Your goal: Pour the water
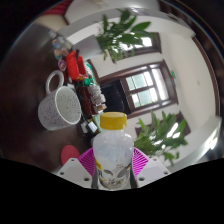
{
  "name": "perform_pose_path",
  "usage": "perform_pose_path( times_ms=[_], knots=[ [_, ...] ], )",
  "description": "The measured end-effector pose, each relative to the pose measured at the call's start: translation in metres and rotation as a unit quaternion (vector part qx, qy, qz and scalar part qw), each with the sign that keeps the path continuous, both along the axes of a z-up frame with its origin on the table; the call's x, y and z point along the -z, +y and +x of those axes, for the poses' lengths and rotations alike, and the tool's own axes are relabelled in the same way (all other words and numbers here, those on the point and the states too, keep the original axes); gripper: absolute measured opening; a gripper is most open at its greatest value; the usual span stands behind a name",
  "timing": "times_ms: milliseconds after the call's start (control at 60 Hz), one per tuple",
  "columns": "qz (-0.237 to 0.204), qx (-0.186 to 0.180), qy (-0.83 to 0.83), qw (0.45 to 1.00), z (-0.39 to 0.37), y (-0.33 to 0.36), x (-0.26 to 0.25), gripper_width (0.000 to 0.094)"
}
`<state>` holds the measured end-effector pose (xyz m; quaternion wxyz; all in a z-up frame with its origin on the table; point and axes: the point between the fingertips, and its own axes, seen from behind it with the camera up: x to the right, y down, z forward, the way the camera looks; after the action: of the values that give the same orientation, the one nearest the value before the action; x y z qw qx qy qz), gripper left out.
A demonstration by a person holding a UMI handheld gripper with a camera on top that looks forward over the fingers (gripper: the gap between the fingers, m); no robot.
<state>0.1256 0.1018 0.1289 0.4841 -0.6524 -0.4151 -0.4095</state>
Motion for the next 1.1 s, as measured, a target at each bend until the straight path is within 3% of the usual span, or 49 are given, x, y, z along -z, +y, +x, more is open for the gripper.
perform_pose_path(
  times_ms=[350,650,833,933,1100],
  knots=[
    [0.043,-0.087,-0.337,0.936,-0.042,0.046,-0.02,0.044],
    [0.054,-0.107,-0.42,0.9,-0.054,0.056,-0.01,0.0441],
    [0.06,-0.074,-0.243,0.965,-0.039,0.045,-0.033,0.0439],
    [0.029,-0.064,-0.05,0.996,-0.03,0.034,-0.037,0.0443],
    [-0.026,-0.053,0.282,0.957,-0.028,0.025,-0.02,0.0441]
  ],
)
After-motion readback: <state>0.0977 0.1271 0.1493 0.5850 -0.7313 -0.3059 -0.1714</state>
